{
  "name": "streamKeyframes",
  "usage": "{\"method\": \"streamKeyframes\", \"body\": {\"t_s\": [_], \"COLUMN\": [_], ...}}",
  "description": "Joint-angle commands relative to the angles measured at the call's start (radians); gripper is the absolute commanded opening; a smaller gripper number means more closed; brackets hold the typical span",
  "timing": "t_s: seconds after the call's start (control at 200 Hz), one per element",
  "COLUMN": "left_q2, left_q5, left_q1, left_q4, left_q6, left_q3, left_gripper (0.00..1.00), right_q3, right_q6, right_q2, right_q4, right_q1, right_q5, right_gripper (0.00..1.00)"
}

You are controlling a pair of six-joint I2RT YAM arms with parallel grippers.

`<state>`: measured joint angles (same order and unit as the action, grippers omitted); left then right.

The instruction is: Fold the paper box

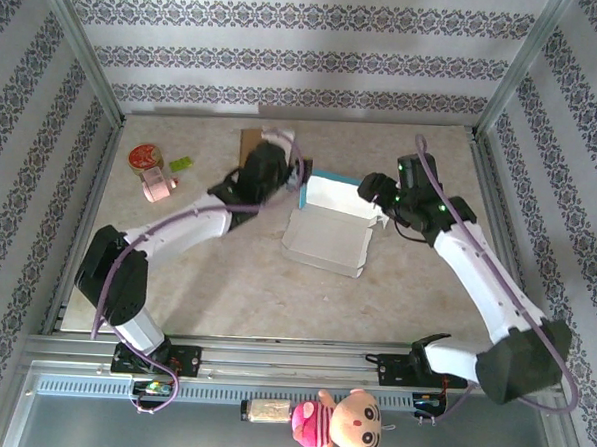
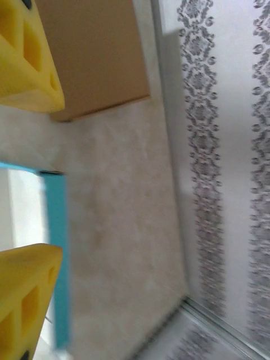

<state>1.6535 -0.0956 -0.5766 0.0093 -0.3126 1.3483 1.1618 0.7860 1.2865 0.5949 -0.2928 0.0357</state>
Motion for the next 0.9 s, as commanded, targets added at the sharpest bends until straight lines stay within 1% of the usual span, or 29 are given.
{"method": "streamKeyframes", "body": {"t_s": [0.0,0.035,0.1,0.18,0.235,0.3,0.335,0.37,0.425,0.48,0.575,0.68,0.79,0.894], "left_q2": [0.105,0.136,0.185,0.241,0.271,0.312,0.335,0.358,0.388,0.405,0.418,0.436,0.455,0.467], "left_q5": [0.352,0.424,0.489,0.494,0.515,0.59,0.65,0.685,0.706,0.701,0.691,0.704,0.715,0.722], "left_q1": [0.126,0.153,0.18,0.192,0.196,0.199,0.204,0.204,0.206,0.206,0.205,0.206,0.206,0.206], "left_q4": [-0.376,-0.388,-0.399,-0.44,-0.45,-0.406,-0.36,-0.331,-0.312,-0.317,-0.307,-0.311,-0.314,-0.31], "left_q6": [-0.227,-0.261,-0.289,-0.268,-0.26,-0.282,-0.31,-0.352,-0.379,-0.383,-0.384,-0.383,-0.388,-0.395], "left_q3": [0.156,0.19,0.243,0.314,0.356,0.373,0.371,0.375,0.39,0.399,0.392,0.396,0.401,0.4], "left_gripper": [0.63,0.63,0.65,0.67,0.68,0.71,0.73,0.73,0.74,0.74,0.69,0.63,0.56,0.51], "right_q3": [0.087,0.117,0.166,0.205,0.214,0.219,0.224,0.228,0.227,0.216,0.192,0.191,0.187,0.179], "right_q6": [0.063,0.065,0.048,0.04,0.043,0.042,0.038,0.031,0.028,0.03,0.025,0.005,-0.005,-0.013], "right_q2": [0.103,0.14,0.199,0.254,0.285,0.32,0.338,0.355,0.371,0.376,0.381,0.394,0.401,0.402], "right_q4": [0.02,0.027,0.041,0.061,0.056,0.044,0.045,0.048,0.053,0.045,0.017,0.014,0.01,-0.001], "right_q1": [0.038,0.047,0.051,0.057,0.065,0.073,0.074,0.079,0.08,0.081,0.083,0.087,0.092,0.095], "right_q5": [0.021,0.035,0.033,0.014,0.036,0.07,0.08,0.096,0.105,0.1,0.106,0.112,0.106,0.1], "right_gripper": [0.76,0.75,0.75,0.77,0.79,0.81,0.81,0.8,0.8,0.8,0.81,0.81,0.77,0.75]}}
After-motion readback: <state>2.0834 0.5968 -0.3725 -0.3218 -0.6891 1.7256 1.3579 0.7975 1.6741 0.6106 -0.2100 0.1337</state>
